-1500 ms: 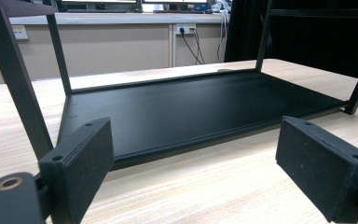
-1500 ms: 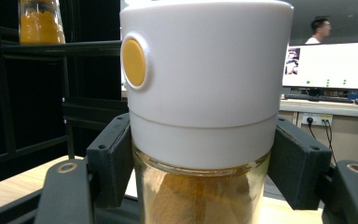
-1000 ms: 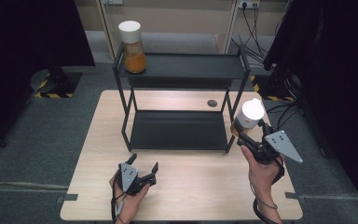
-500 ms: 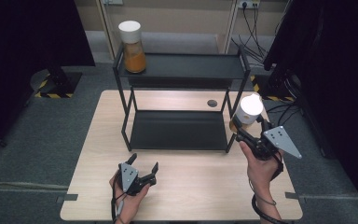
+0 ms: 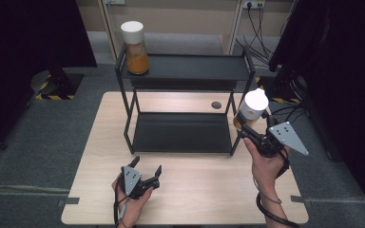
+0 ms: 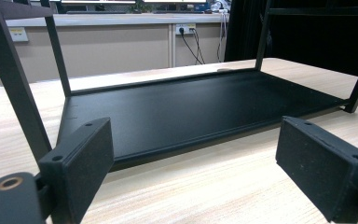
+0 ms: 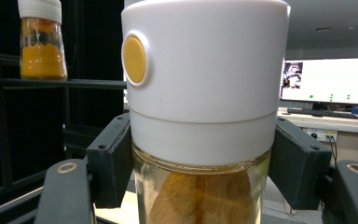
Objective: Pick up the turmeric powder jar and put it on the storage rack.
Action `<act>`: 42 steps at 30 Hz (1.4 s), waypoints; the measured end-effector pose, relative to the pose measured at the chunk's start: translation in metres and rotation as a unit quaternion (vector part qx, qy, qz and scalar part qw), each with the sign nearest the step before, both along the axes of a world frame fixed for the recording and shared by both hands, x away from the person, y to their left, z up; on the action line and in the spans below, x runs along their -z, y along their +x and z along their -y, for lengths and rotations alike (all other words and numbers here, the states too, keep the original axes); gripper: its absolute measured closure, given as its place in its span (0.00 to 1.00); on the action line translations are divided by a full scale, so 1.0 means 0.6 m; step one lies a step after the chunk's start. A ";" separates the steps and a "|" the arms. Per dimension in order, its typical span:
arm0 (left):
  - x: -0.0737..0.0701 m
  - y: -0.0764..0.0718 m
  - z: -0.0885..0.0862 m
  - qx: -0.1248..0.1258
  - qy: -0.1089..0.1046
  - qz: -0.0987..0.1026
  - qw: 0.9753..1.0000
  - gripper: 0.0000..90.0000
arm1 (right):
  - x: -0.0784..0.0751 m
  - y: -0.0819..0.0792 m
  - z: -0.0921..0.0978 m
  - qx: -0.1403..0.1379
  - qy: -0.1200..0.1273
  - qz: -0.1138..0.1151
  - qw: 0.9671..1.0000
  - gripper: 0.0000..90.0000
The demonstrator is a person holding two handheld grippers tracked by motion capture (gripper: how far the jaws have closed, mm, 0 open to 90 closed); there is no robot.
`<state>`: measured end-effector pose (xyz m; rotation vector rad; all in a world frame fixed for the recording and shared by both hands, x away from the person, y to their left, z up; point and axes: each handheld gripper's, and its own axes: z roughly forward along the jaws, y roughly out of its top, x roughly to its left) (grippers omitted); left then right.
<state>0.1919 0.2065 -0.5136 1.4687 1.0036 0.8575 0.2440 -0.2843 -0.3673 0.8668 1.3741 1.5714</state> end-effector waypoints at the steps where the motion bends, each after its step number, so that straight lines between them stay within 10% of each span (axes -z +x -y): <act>1: 0.000 0.000 0.000 0.000 0.000 0.000 1.000 0.12 | -0.001 0.001 0.000 0.000 0.000 0.000 1.000 0.34; 42: 0.000 0.000 -0.001 0.000 0.000 0.000 1.000 0.12 | -0.094 0.055 -0.034 -0.003 0.005 0.010 1.000 0.34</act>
